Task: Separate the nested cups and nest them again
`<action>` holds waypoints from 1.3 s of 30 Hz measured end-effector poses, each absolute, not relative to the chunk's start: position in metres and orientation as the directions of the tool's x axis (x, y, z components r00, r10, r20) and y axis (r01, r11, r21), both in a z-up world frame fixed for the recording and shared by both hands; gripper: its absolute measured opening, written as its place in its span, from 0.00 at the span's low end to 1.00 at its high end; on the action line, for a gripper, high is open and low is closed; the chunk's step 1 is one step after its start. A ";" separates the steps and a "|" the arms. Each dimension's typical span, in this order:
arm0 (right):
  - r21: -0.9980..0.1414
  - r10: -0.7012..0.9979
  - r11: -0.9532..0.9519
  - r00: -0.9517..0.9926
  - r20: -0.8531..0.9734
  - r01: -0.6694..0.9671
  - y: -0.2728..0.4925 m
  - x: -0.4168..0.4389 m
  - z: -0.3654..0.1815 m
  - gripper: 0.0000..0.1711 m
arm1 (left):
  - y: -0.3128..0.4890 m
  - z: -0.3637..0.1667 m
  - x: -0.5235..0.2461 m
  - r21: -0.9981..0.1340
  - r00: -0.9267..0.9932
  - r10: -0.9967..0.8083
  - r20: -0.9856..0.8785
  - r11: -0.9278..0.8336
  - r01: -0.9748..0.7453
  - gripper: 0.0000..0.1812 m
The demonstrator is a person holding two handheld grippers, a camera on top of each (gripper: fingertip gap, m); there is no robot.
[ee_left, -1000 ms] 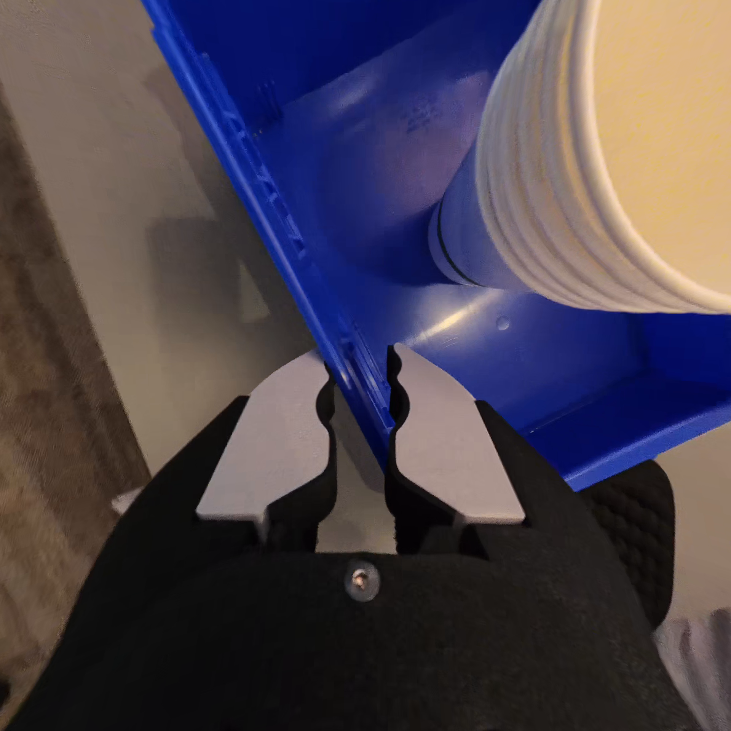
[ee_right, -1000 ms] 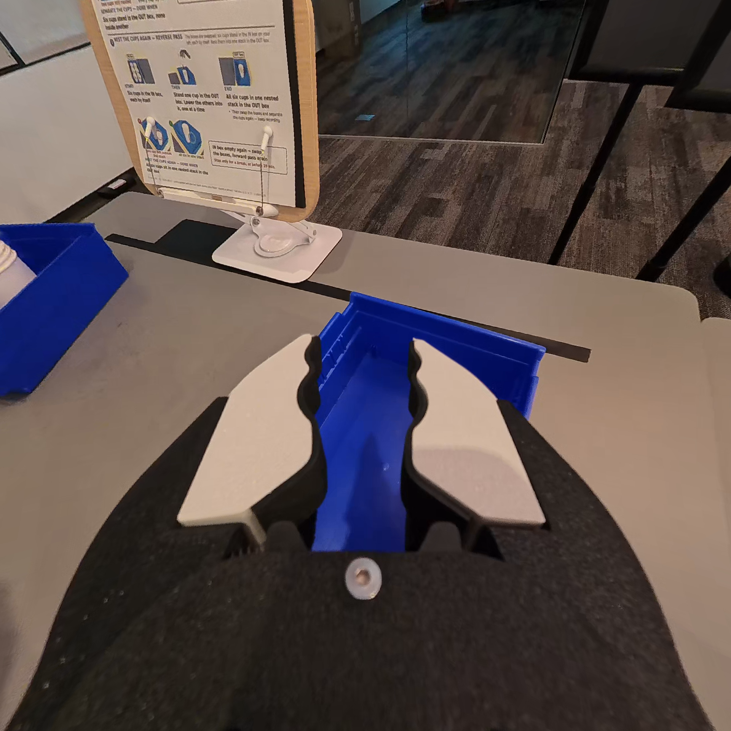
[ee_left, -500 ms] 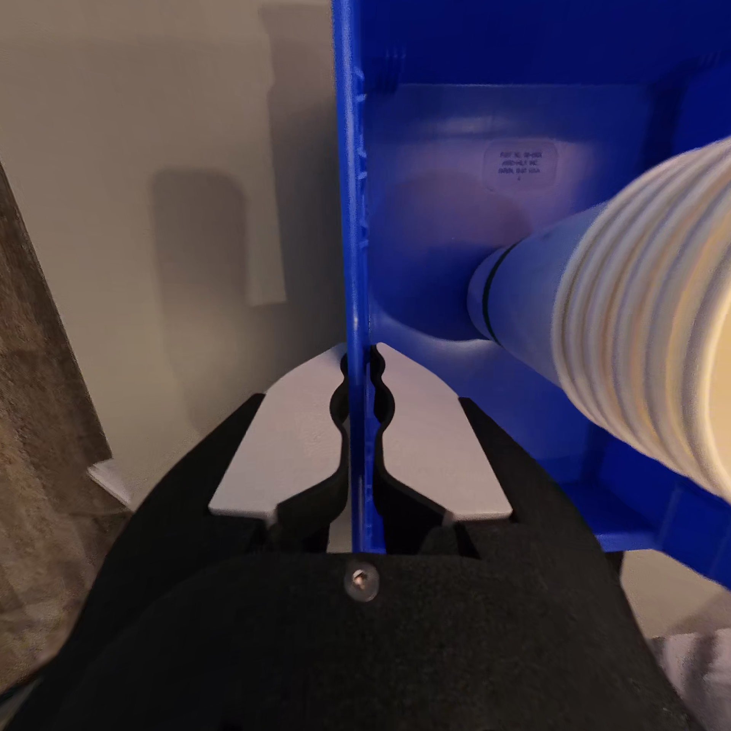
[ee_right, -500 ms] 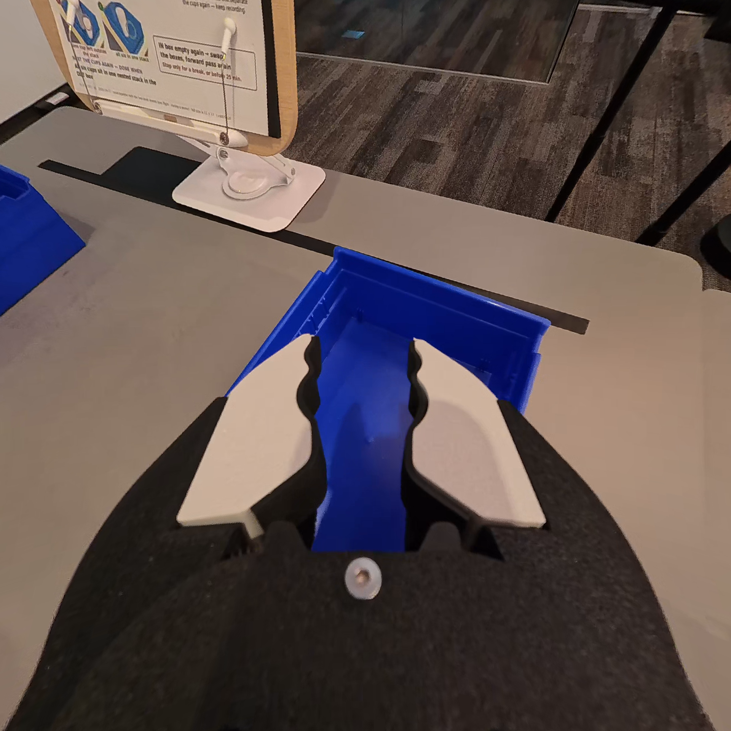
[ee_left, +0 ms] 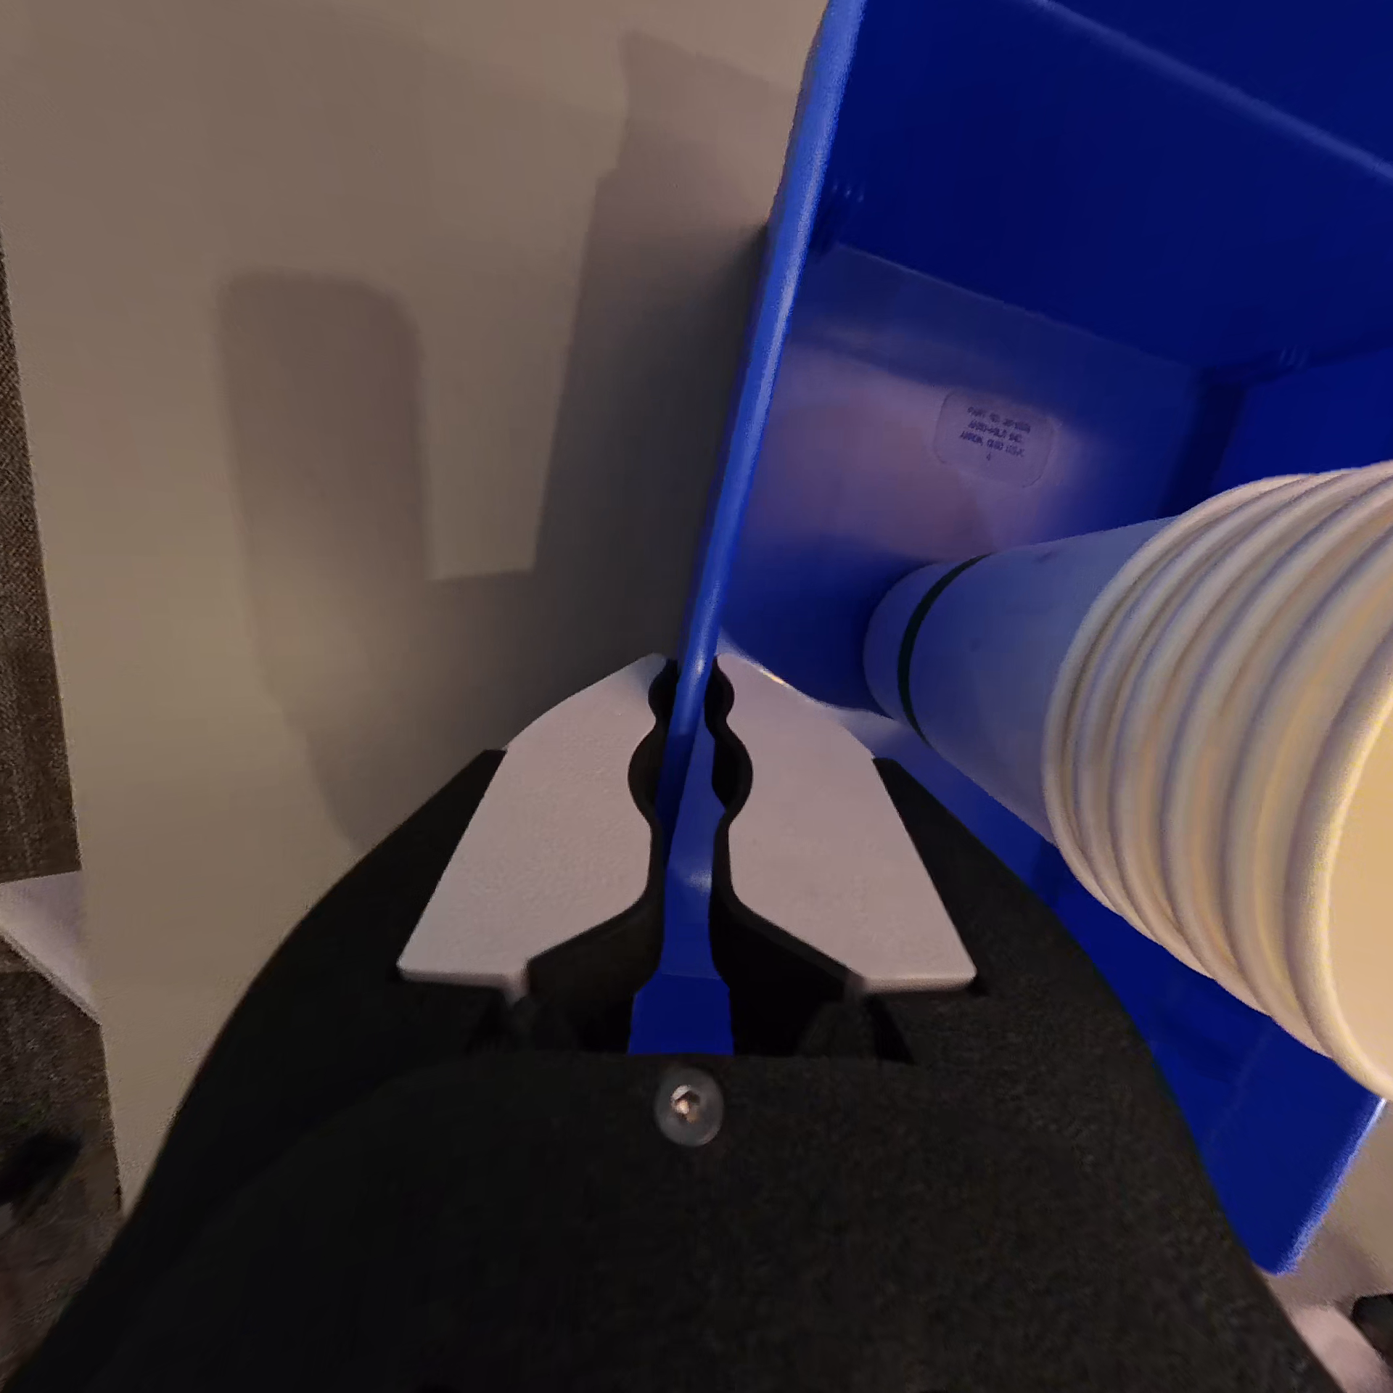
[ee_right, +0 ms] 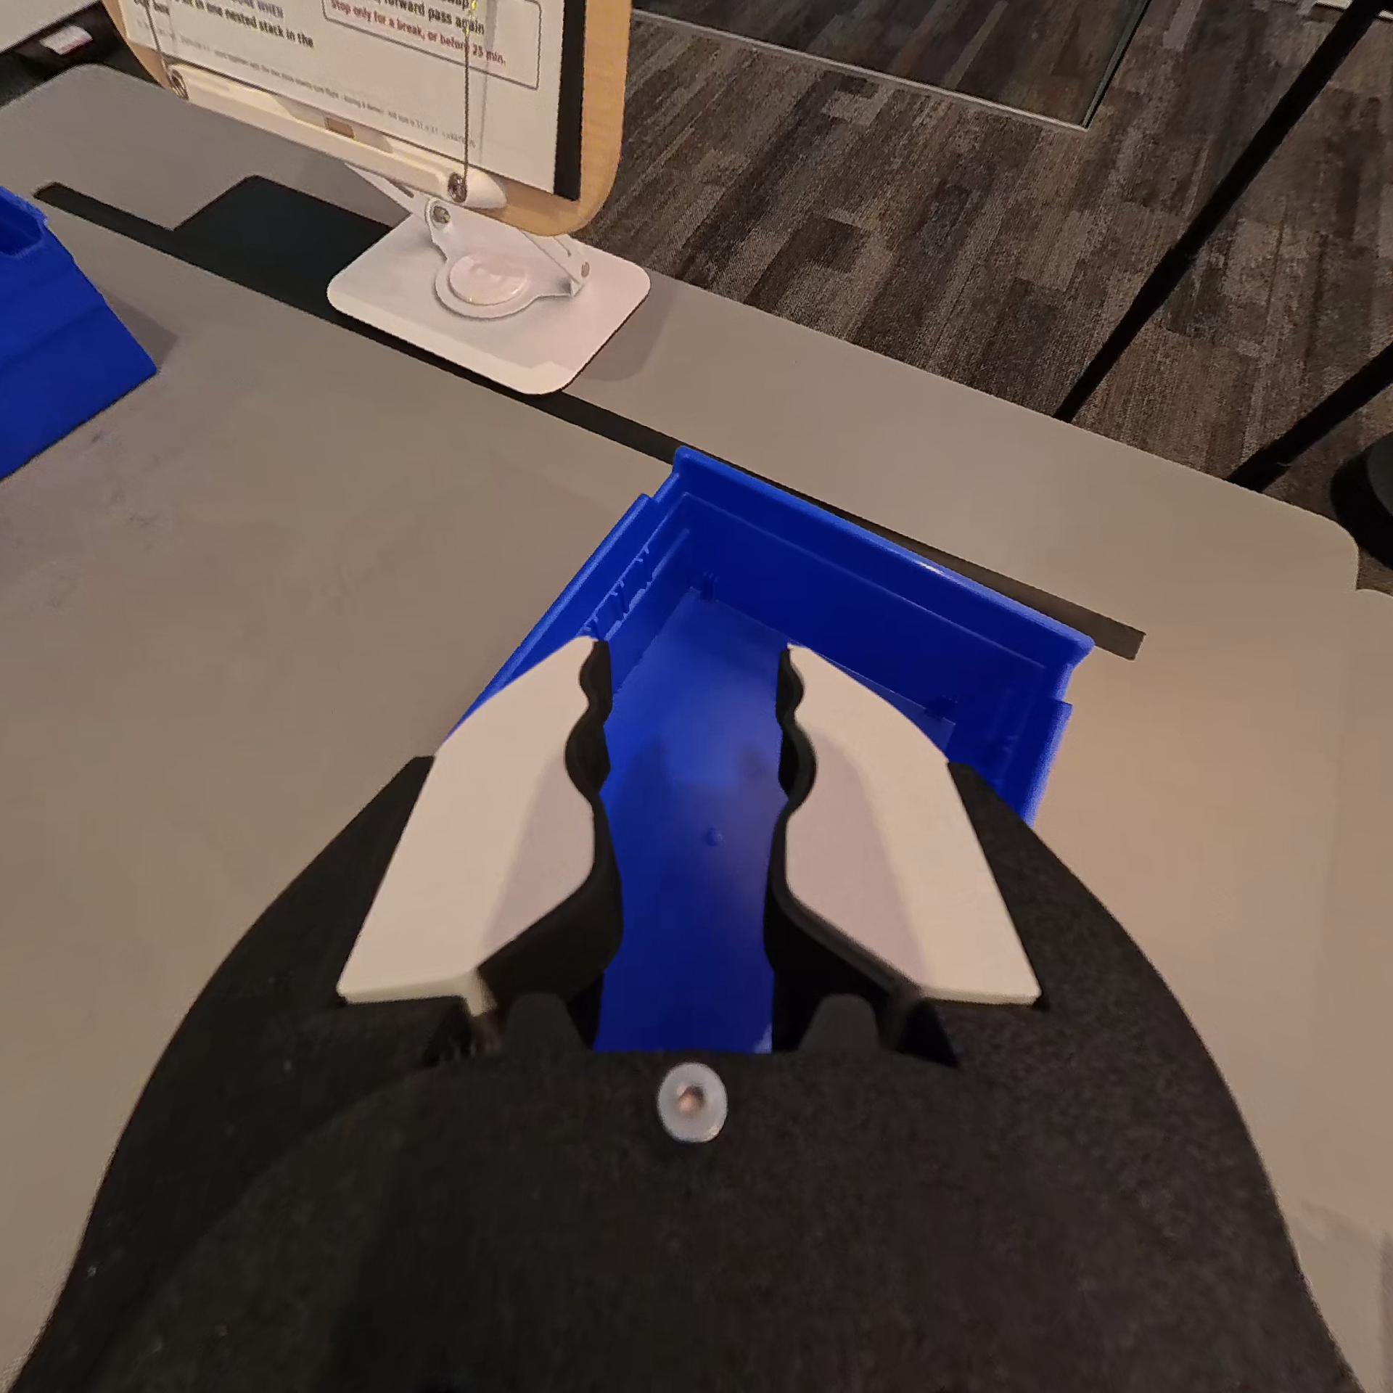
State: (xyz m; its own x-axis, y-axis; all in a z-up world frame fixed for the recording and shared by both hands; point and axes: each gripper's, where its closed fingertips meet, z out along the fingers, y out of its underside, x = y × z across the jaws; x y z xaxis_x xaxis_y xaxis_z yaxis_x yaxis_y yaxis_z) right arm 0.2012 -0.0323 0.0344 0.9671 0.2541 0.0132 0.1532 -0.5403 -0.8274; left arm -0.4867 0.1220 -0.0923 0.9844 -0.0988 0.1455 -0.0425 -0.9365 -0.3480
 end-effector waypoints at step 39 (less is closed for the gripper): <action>-0.693 0.273 -0.681 0.960 0.060 0.237 -0.024 0.196 -0.013 0.25 | 0.049 -0.005 -0.401 -0.856 0.881 -0.414 -0.229 -0.345 -0.384 0.54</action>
